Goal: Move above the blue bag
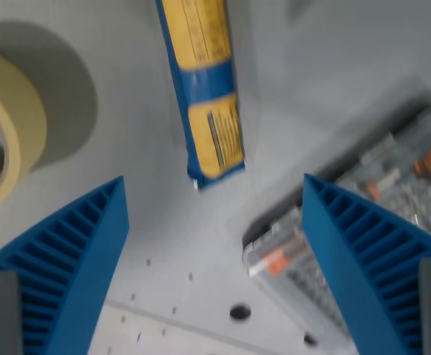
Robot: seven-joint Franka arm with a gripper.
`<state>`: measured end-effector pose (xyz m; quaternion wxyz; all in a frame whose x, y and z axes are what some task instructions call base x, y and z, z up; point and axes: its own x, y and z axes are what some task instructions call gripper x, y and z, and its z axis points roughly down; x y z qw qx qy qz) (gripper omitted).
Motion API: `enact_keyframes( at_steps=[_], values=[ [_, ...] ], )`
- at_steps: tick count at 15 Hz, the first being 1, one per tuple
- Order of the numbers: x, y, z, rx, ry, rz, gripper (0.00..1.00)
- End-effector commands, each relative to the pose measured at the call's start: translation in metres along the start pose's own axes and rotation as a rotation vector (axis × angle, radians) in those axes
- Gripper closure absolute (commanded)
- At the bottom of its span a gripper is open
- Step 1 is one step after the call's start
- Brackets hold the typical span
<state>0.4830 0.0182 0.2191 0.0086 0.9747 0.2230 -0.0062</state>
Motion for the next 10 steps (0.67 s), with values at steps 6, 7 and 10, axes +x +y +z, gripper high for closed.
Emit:
enact_keyframes(
  at_steps=[6, 7, 10],
  values=[
    [0.031, -0.002, 0.033, 0.019, -0.009, -0.146, 0.0],
    [0.033, -0.002, 0.036, 0.016, -0.01, -0.148, 0.0],
    [0.039, -0.003, 0.045, 0.009, -0.01, -0.148, 0.0]
  ],
)
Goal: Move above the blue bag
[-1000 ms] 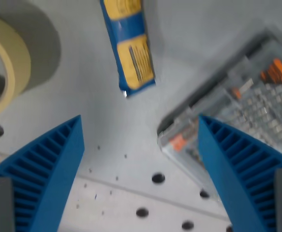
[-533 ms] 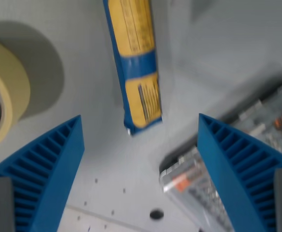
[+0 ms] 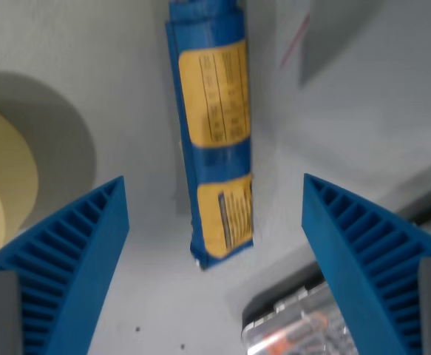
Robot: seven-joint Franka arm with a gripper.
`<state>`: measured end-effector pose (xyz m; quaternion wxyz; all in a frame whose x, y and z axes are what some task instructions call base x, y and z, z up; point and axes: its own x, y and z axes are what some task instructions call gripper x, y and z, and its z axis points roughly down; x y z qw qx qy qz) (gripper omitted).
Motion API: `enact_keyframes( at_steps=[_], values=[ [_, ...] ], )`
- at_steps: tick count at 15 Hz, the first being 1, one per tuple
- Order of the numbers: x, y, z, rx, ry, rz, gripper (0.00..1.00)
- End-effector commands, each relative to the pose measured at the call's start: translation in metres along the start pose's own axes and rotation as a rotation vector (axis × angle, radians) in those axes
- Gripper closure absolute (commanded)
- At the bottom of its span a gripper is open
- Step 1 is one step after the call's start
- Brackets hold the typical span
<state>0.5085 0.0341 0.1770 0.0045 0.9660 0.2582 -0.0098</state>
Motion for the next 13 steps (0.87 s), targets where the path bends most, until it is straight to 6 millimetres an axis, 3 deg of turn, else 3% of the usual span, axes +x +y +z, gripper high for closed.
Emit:
enact_keyframes(
  at_steps=[1, 13],
  values=[
    [0.011, 0.001, 0.006, -0.002, -0.005, -0.076, 0.0],
    [0.019, 0.001, 0.017, -0.011, -0.01, -0.051, 0.0]
  ],
)
